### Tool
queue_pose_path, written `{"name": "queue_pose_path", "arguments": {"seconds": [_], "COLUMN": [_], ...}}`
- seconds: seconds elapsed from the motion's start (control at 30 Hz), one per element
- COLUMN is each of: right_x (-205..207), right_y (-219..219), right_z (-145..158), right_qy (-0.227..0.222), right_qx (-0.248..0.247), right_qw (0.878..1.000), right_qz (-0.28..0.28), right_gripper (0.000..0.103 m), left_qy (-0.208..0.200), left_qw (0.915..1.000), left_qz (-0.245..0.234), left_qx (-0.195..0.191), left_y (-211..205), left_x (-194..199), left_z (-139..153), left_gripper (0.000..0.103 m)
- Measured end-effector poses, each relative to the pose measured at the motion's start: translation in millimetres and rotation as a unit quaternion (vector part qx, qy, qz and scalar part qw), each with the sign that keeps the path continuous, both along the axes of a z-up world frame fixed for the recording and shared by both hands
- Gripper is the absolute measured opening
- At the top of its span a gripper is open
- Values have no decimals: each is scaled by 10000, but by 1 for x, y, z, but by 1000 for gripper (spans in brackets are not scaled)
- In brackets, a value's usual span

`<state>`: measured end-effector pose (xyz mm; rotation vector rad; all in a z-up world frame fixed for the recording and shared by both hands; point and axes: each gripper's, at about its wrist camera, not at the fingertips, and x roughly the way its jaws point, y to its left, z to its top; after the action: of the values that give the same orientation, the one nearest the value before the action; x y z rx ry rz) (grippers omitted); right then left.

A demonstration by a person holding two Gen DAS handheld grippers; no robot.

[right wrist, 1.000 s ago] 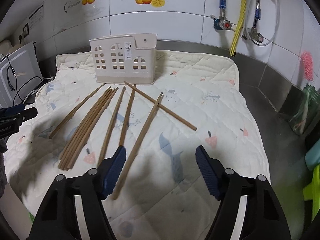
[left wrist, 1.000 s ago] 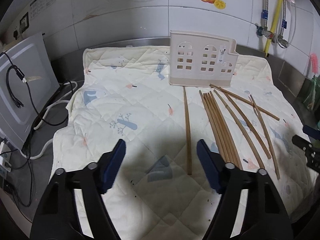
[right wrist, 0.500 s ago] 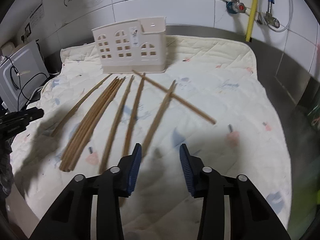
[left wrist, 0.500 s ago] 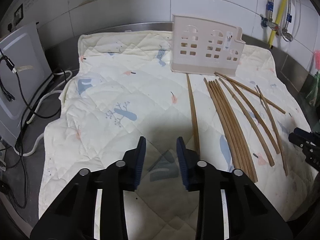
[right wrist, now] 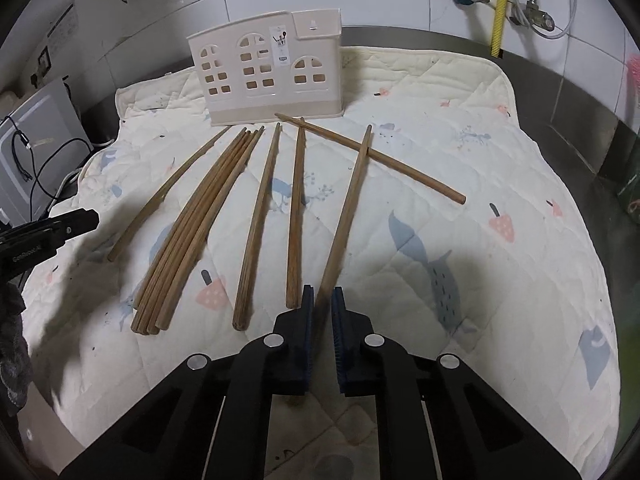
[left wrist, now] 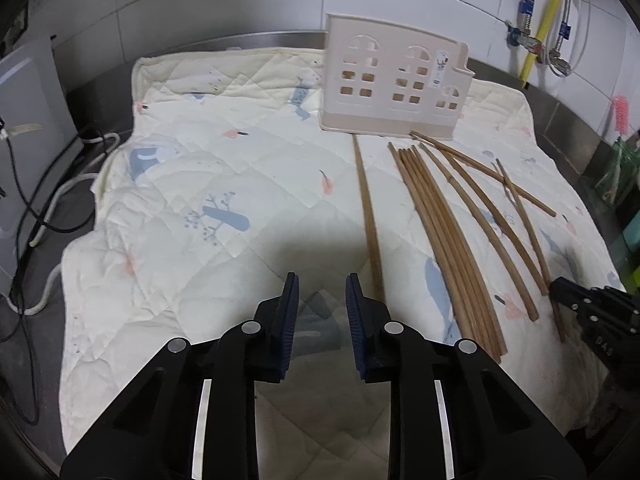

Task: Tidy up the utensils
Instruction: 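Close the left tool on one chopstick while the right tool grasps another chopstick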

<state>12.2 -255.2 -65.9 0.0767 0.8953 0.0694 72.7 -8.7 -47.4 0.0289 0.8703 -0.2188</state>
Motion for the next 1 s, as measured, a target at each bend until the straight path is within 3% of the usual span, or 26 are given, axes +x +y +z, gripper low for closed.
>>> {"name": "queue_pose_path", "arguments": {"seconds": [0.37,1.0], "right_x": [-1,-17], "right_y": [-1,-22], "right_z": [-2,12], "right_qy": [-76,-380], "right_qx": [-104,-121], "right_qw": [9999,9989], "right_qz": [-113,-226], "right_gripper": [8,7], "left_qy": [397,534], "left_qw": [9987,9983], "left_qz": [-287,-186], "left_qx": [-161,-173], "left_y": [-20,-33], "left_x": [22,29], "left_z": [-19,-28], "left_gripper": [24,20]}}
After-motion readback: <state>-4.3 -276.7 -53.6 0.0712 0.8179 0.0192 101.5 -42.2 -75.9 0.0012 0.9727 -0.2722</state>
